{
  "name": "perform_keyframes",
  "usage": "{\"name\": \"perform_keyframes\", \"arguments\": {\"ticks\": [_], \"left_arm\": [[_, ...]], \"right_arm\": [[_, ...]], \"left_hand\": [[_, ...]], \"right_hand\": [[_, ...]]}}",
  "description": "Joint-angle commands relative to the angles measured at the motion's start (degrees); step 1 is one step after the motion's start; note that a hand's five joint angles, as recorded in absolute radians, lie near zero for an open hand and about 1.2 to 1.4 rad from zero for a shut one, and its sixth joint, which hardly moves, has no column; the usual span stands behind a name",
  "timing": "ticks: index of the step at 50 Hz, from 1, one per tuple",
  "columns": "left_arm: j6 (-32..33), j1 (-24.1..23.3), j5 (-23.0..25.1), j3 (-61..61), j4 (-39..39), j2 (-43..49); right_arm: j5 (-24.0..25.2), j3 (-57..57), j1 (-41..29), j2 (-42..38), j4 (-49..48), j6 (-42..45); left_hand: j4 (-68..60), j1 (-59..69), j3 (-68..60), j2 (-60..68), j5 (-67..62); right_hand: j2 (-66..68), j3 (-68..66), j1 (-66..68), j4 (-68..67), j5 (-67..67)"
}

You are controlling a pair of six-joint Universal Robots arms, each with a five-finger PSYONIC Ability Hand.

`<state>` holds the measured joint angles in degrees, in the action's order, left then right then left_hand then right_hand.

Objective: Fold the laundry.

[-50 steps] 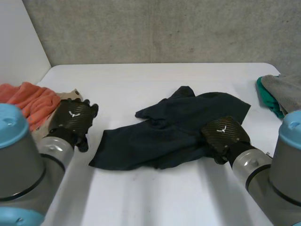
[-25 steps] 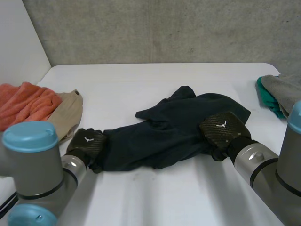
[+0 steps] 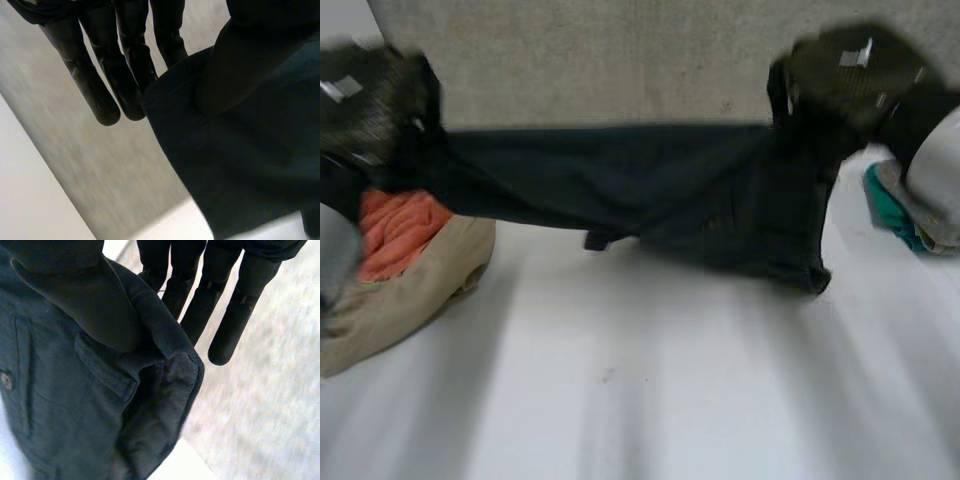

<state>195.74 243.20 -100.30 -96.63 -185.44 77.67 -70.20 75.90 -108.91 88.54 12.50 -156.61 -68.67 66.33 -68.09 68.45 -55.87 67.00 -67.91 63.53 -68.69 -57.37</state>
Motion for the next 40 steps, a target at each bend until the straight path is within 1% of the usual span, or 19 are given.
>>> {"name": "perform_keyframes", "arguments": {"ticks": [1,3,5,9,12,15,16,17,18,20,21,22,23,24,26,27,29,34,40], "left_arm": [[0.26,-0.97,-0.51,8.73,12.2,-3.76],[0.43,-0.88,-1.56,9.87,14.3,-0.78],[0.7,-0.71,-2.09,10.23,14.93,1.95],[1.84,0.26,-2.62,10.49,14.67,9.77],[1.93,1.31,-1.92,11.81,12.83,17.68],[2.19,1.66,0.62,17.06,5.83,25.93],[2.19,1.75,1.16,18.22,4.14,27.09],[2.28,1.84,1.51,19.62,2.12,28.4],[2.37,2.19,1.86,22.77,-2.86,30.24],[2.28,2.72,1.86,25.6,-8.16,31.23],[1.93,3.33,2.04,28.05,-13.58,31.06],[1.93,3.6,2.04,29.29,-15.81,30.71],[2.19,4.21,1.69,31.3,-21.57,29.75],[2.28,4.39,1.51,32.19,-23.72,29.13],[2.45,4.48,0.2,34.3,-29.16,27.46],[2.98,4.3,-0.59,35.01,-29.54,26.49],[3.42,4.04,-0.86,35.02,-28.23,25.43],[3.51,3.07,0.02,29.07,-18.59,21.57],[2.98,2.46,-1.12,16.49,-12.5,17.52]], "right_arm": [[11.32,-12.34,7.66,-2.31,5.07,-6.94],[10.88,-14.88,6.97,-6.07,5.86,-9.76],[10.09,-16.3,5.82,-8.63,6.57,-9.68],[6.58,-18.85,4.68,-16.63,11.57,-4.86],[3.59,-21.22,2.31,-23.49,14.21,0.76],[-0.45,-24.38,-0.77,-30.25,12.82,4.98],[-3.59,-27.26,-1.99,-33.4,10.11,5.95],[-4.75,-28.51,-2.27,-34.39,8.78,6.05],[-8.16,-32.09,-3.23,-36.75,4.59,5.96],[-11.95,-35.71,-3.85,-38.0,-2.27,5.79],[-14.32,-38.17,-4.03,-38.26,-9.44,5.61],[-15.22,-38.97,-4.03,-38.18,-14.12,5.61],[-15.75,-39.24,-3.94,-37.83,-19.83,5.52],[-15.49,-38.72,-3.68,-36.61,-29.11,5.0],[-14.44,-36.28,-3.06,-34.15,-42.91,3.25],[-12.87,-34.17,-2.8,-32.83,-50.22,1.41],[-10.23,-32.66,-2.45,-31.86,-53.8,-0.71],[1.01,-29.67,-1.83,-30.8,-47.51,-4.67],[4.11,-24.84,0.01,-30.27,-37.56,-4.41]], "left_hand": [[-11.33,13.67,-11.91,11.55,-14.13],[-11.33,13.67,-11.91,11.55,-14.13],[-11.33,13.67,-11.91,11.55,-14.13],[-11.33,13.67,-11.91,11.55,-14.13],[-11.33,13.67,-11.91,11.55,-14.13],[-11.33,13.67,-11.91,11.55,-14.13],[-11.33,13.67,-11.91,11.55,-14.13],[-11.33,13.67,-11.91,11.55,-14.13],[-11.33,13.67,-11.91,11.55,-14.13],[-11.33,13.67,-11.91,11.55,-14.13],[-11.33,13.67,-11.91,11.55,-14.13],[-11.33,13.67,-11.91,11.55,-14.13],[-11.33,13.67,-11.91,11.55,-14.13],[-11.33,13.67,-11.91,11.55,-14.13],[-11.33,13.67,-11.91,11.55,-14.13],[-11.33,13.67,-11.91,11.55,-14.13],[-11.33,13.67,-11.91,11.55,-14.13],[-11.33,13.67,-11.91,11.55,-14.13],[-11.33,13.67,-11.91,11.55,-14.13]], "right_hand": [[13.0,-12.09,16.47,-11.31,-12.63],[13.0,-12.09,16.47,-11.31,-12.63],[13.0,-12.09,16.47,-11.31,-12.63],[13.0,-12.09,16.47,-11.31,-12.63],[13.0,-12.09,16.47,-11.31,-12.63],[13.0,-12.09,16.47,-11.31,-12.63],[13.0,-12.09,16.47,-11.31,-12.63],[13.0,-12.09,16.47,-11.31,-12.63],[13.0,-12.09,16.47,-11.31,-12.63],[13.0,-12.09,16.47,-11.31,-12.63],[13.0,-12.09,16.47,-11.31,-12.63],[13.0,-12.09,16.47,-11.31,-12.63],[13.0,-12.09,16.47,-11.31,-12.63],[13.0,-12.09,16.47,-11.31,-12.63],[13.0,-12.09,16.47,-11.31,-12.63],[13.0,-12.09,16.47,-11.31,-12.63],[13.0,-12.09,16.47,-11.31,-12.63],[13.0,-12.09,16.47,-11.31,-12.63],[13.0,-12.09,16.47,-11.31,-12.63]]}}
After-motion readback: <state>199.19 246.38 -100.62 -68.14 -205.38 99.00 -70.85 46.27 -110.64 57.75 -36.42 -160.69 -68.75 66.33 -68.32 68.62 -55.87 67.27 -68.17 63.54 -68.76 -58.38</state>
